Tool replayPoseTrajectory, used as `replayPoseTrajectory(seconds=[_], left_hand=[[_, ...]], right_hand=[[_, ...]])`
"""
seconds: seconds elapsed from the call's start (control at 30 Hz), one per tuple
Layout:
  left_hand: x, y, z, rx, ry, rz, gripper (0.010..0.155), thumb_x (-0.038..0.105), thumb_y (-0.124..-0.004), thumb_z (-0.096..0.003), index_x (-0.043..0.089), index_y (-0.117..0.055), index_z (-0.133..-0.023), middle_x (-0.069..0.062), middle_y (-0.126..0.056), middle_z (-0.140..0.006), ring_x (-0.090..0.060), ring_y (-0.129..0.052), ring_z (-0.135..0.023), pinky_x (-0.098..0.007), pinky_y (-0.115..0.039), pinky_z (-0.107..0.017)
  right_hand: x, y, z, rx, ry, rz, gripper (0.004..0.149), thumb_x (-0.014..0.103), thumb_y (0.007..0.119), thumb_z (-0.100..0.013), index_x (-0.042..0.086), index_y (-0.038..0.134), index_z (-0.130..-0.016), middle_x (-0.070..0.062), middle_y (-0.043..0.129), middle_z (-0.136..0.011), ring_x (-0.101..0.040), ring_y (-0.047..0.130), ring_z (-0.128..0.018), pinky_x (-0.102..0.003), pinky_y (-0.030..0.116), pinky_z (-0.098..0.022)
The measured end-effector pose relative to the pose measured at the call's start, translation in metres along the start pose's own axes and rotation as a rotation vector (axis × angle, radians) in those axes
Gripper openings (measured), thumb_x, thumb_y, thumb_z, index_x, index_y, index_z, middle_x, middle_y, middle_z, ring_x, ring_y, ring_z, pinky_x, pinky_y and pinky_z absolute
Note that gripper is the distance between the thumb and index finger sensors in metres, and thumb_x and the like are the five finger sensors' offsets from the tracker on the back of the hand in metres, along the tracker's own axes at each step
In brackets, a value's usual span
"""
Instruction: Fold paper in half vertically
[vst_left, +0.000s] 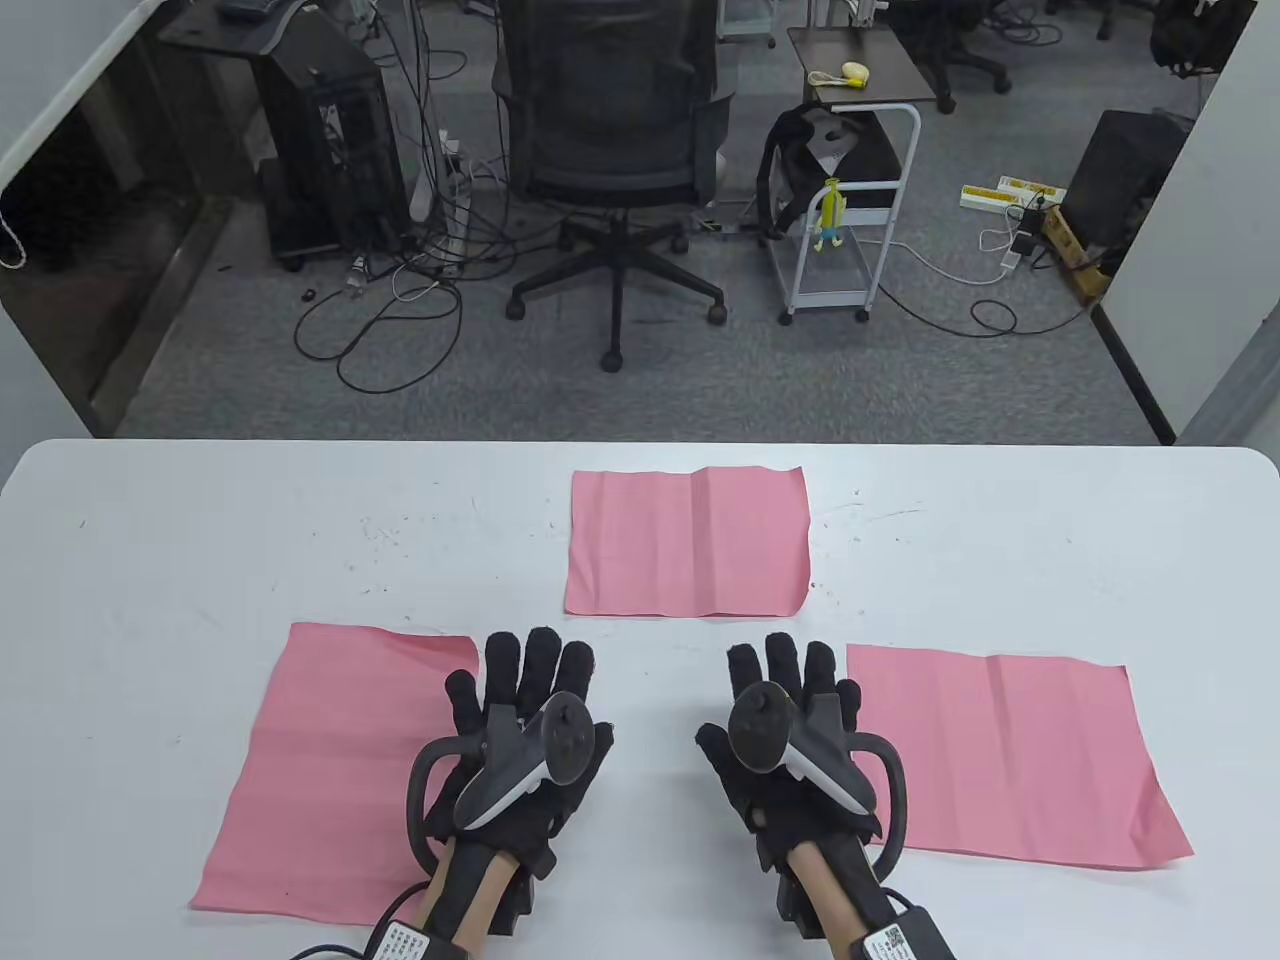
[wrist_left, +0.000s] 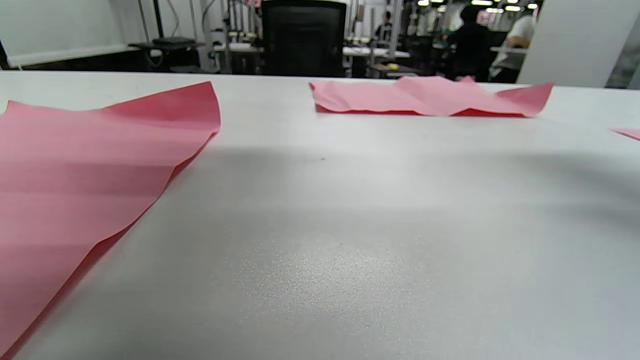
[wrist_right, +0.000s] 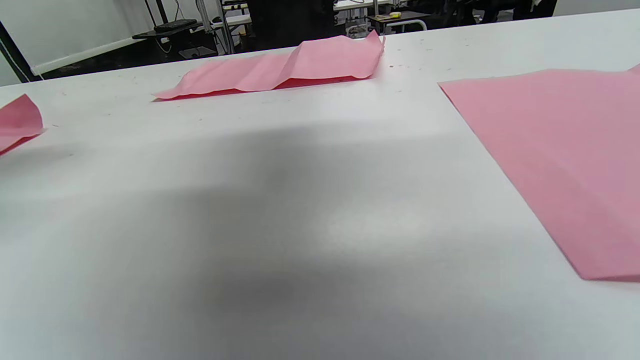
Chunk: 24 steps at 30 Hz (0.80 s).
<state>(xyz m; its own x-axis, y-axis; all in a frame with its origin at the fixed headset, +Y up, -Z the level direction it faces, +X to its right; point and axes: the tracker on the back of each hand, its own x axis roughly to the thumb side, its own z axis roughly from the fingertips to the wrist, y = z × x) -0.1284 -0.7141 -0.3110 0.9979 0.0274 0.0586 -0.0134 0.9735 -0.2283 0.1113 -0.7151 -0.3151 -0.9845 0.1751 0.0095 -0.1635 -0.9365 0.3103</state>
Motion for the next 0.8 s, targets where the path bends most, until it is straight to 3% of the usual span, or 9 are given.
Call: replayPoseTrajectory(seconds=[0.8], left_hand=[[0.001, -0.004, -0.002, -0.027, -0.008, -0.008, 0.080, 0.070, -0.040, -0.0515, 0.043, 0.002, -0.114, 0.007, 0.006, -0.127, -0.032, 0.002, -0.118, -0.066, -0.016, -0.083]], right_hand=[[-0.026, 0.011, -0.017, 0.076, 0.051, -0.073, 0.077, 0.061, 0.059, -0.049, 0.034, 0.016, -0.107, -0.005, 0.009, -0.117, -0.043, 0.008, -0.105, -0.066, 0.021, -0.074]])
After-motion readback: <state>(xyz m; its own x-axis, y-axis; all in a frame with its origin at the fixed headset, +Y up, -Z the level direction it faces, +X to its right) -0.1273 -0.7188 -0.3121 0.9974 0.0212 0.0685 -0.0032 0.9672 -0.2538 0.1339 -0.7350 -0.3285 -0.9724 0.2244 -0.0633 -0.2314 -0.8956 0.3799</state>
